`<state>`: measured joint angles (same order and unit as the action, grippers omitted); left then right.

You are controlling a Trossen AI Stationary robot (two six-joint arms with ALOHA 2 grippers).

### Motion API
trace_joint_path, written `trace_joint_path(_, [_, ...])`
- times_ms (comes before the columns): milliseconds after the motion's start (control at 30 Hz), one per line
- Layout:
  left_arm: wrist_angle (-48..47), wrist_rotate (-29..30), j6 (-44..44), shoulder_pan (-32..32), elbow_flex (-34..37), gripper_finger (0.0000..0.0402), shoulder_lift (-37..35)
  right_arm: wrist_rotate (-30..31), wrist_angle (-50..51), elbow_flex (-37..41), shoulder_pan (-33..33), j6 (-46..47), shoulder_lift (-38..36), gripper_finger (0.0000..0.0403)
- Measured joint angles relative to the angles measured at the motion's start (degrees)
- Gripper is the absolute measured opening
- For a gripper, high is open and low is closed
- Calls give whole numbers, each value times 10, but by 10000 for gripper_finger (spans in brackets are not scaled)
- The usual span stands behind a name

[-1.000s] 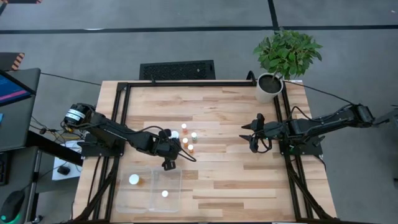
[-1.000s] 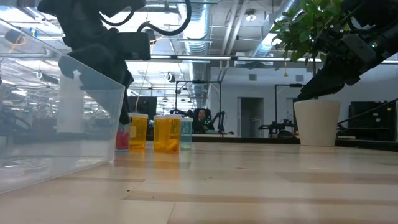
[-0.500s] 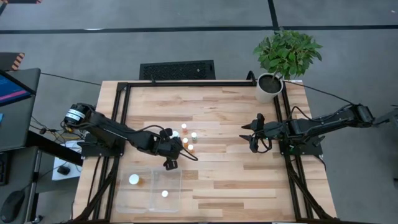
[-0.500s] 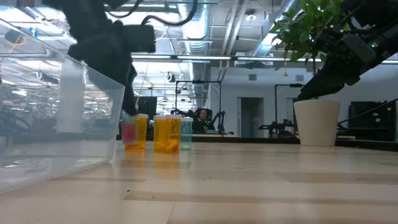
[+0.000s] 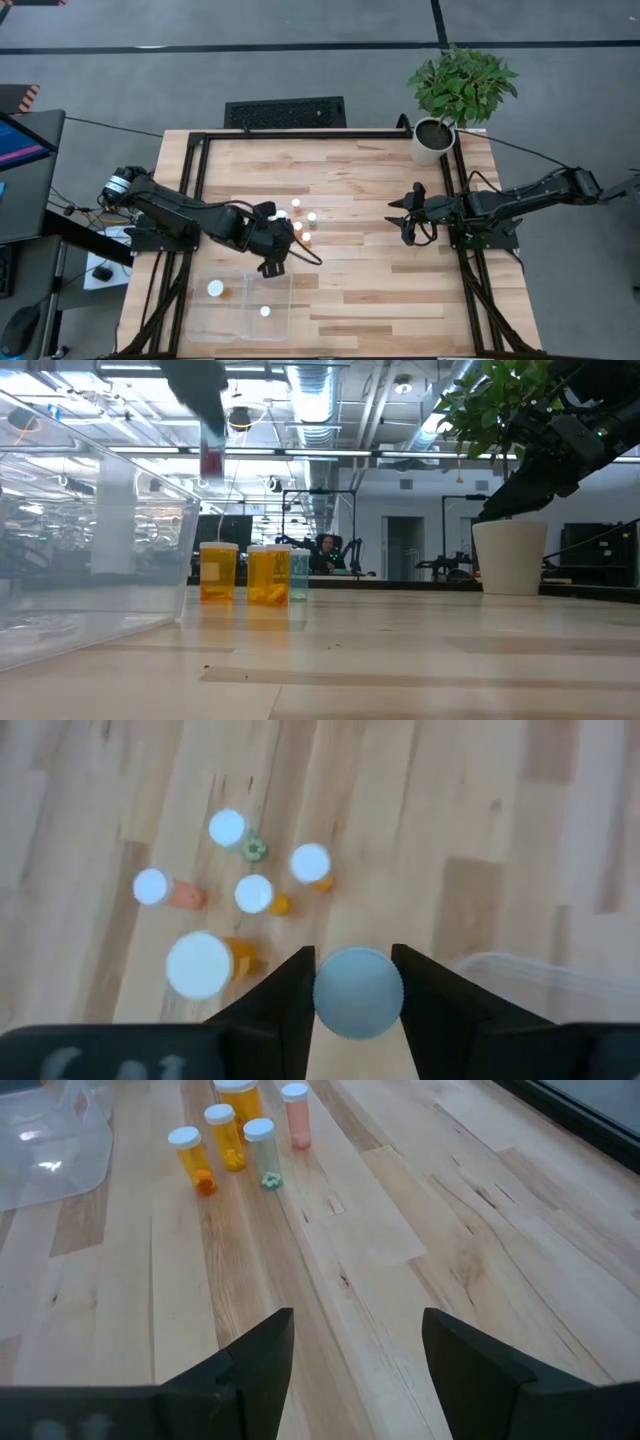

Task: Pick and place medicine bottles into bin by pill shape (circle, oval)
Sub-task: Put the blue pill bottle into the left transparent bin

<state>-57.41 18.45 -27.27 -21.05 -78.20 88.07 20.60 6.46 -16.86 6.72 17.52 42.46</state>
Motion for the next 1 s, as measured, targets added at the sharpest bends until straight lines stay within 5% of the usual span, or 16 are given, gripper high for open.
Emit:
trace_joint_path(233, [-61, -1, -113, -98, -73, 114, 0, 0, 0, 0, 0, 0, 0, 234])
trace_joint_path(667, [-148, 78, -449, -312, -70, 118, 28, 0, 0, 0, 0, 3, 0, 234])
trace_joint_path(1000, [-232, 89, -550, -375, -70, 119, 85, 2, 0, 0, -1, 6, 0, 234])
